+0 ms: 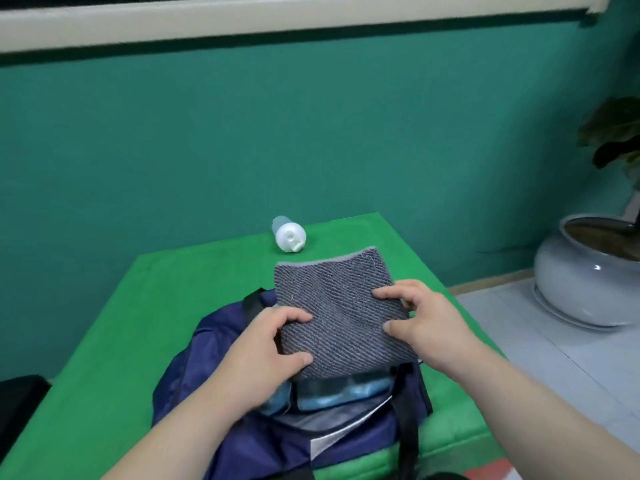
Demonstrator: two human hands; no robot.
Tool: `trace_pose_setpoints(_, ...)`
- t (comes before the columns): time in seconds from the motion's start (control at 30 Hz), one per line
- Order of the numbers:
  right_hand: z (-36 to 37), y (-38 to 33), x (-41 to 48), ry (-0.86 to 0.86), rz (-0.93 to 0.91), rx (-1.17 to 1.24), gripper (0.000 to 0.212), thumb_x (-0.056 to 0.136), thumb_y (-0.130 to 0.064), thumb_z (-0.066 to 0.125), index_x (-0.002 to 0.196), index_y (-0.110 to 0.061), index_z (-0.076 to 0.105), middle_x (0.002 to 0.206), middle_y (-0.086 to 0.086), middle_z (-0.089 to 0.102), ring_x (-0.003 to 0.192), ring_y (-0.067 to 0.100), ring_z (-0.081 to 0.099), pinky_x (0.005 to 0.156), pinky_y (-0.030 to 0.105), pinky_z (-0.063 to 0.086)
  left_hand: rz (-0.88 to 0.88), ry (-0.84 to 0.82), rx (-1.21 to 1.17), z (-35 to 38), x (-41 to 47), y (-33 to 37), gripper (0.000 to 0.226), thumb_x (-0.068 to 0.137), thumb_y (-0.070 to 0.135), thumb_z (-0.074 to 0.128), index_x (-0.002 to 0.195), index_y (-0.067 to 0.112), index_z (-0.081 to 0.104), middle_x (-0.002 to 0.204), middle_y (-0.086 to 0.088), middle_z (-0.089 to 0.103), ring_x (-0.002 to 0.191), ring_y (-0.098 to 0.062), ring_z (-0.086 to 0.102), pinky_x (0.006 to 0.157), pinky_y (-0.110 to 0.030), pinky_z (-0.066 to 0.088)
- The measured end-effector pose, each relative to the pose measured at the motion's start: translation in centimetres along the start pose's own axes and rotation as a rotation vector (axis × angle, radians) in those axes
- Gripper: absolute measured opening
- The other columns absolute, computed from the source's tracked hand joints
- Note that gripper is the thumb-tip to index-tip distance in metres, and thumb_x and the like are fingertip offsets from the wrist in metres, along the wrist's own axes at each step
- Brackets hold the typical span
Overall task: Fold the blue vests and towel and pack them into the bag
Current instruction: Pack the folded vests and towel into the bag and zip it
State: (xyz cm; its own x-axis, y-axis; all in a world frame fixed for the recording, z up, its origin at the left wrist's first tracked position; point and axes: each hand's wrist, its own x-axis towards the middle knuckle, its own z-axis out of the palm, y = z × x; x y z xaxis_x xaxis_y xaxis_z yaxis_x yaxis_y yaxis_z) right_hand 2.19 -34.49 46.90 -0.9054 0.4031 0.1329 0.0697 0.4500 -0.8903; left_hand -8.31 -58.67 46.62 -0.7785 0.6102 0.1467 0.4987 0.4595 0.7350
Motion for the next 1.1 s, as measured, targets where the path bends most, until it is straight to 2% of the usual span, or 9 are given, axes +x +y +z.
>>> trace_pose_setpoints(0.1, 3.5, 0.5, -1.3, -0.019, -0.050, -0.044, 0.051, 0.077, 0.005, 0.076, 0.103, -0.037, 0.066, 0.124, -0.016, 0.047, 0.106, -0.013, 0.050, 0.090, -0.006, 0.026, 0.008, 0.027, 0.112, 0.0, -2.8, -2.3, 0.052, 0.075, 0.018, 0.083, 0.102, 0.052, 0.055, 0.113, 0.024, 0.051, 0.108, 0.019, 0.045, 0.088, 0.000, 0.032)
trace_pose_setpoints(0.2, 6.3, 1.9, -2.3, -0.074, -0.079, -0.155, 0.050, 0.083, 0.002, 0.072, 0.108, -0.040, 0.061, 0.125, -0.030, 0.037, 0.110, -0.026, 0.039, 0.092, -0.007, 0.023, -0.024, -0.061, 0.282, -0.3, -4.5, -4.0, 0.051, 0.081, 0.030, 0.077, 0.113, 0.055, 0.045, 0.112, 0.026, 0.041, 0.100, 0.006, 0.053, 0.089, -0.019, 0.045)
trace_pose_setpoints(0.27, 7.5, 3.2, -2.8, -0.149, -0.065, -0.287, 0.048, 0.088, -0.003, 0.069, 0.115, -0.041, 0.059, 0.127, -0.028, 0.034, 0.112, -0.016, 0.045, 0.096, 0.000, 0.030, -0.033, -0.154, 0.444, -0.5, -5.3, -4.5, 0.050, 0.088, 0.034, 0.069, 0.124, 0.052, 0.040, 0.114, 0.023, 0.037, 0.099, -0.005, 0.056, 0.086, -0.027, 0.048)
trace_pose_setpoints(0.37, 7.6, 3.7, -3.3, -0.204, -0.004, -0.437, 0.045, 0.090, -0.014, 0.067, 0.122, -0.044, 0.055, 0.131, -0.022, 0.027, 0.108, 0.002, 0.053, 0.097, 0.023, 0.045, 0.012, -0.229, 0.561, -0.6, -6.1, -4.9, 0.044, 0.098, 0.035, 0.053, 0.135, 0.050, 0.035, 0.117, 0.014, 0.041, 0.099, -0.014, 0.058, 0.087, -0.033, 0.049)
trace_pose_setpoints(0.53, 6.5, 2.5, -4.8, -0.215, -0.069, -0.615, 0.045, 0.089, -0.040, 0.065, 0.131, -0.046, 0.051, 0.136, -0.024, 0.021, 0.095, 0.001, 0.050, 0.082, 0.023, 0.044, 0.125, -0.219, 0.723, -1.4, -7.1, -5.0, 0.053, 0.100, 0.048, 0.044, 0.149, 0.044, 0.026, 0.121, 0.007, 0.054, 0.114, -0.019, 0.054, 0.098, -0.034, 0.041)
trace_pose_setpoints(0.63, 5.8, 2.2, -5.7, -0.238, -0.114, -0.652, 0.042, 0.083, -0.052, 0.065, 0.123, -0.043, 0.055, 0.130, -0.024, 0.030, 0.103, 0.002, 0.053, 0.087, 0.028, 0.049, 0.150, -0.208, 0.720, -1.9, -7.7, -4.7, 0.046, 0.096, 0.046, 0.051, 0.140, 0.038, 0.041, 0.116, 0.009, 0.059, 0.112, -0.018, 0.056, 0.098, -0.034, 0.042)
trace_pose_setpoints(0.77, 4.8, 1.3, -5.8, -0.358, -0.147, -0.720, 0.017, 0.083, -0.041, 0.067, 0.097, -0.034, 0.061, 0.105, -0.020, 0.044, 0.089, 0.001, 0.052, 0.085, 0.028, 0.047, 0.217, -0.125, 0.687, -2.4, -8.3, -4.8, 0.016, 0.095, 0.037, 0.053, 0.106, 0.031, 0.062, 0.096, 0.012, 0.058, 0.096, -0.017, 0.061, 0.086, -0.034, 0.047)
trace_pose_setpoints(0.87, 4.2, -0.2, -5.2, -0.362, -0.213, -0.771, 0.008, 0.088, -0.035, 0.065, 0.083, -0.032, 0.059, 0.093, -0.016, 0.051, 0.085, 0.003, 0.052, 0.081, 0.026, 0.045, 0.219, -0.060, 0.642, -3.5, -8.5, -4.5, 0.016, 0.097, 0.038, 0.051, 0.106, 0.033, 0.063, 0.097, 0.015, 0.055, 0.097, -0.013, 0.059, 0.091, -0.032, 0.046)
trace_pose_setpoints(1.1, 4.3, -4.0, -1.5, -0.228, -0.316, -0.727, 0.008, 0.089, -0.031, 0.066, 0.084, -0.034, 0.060, 0.089, -0.016, 0.054, 0.084, 0.006, 0.053, 0.080, 0.029, 0.047, 0.220, 0.144, 0.583, -7.0, -6.0, -3.8, 0.009, 0.091, 0.030, 0.064, 0.099, 0.028, 0.067, 0.091, 0.011, 0.057, 0.090, -0.017, 0.060, 0.083, -0.035, 0.048)
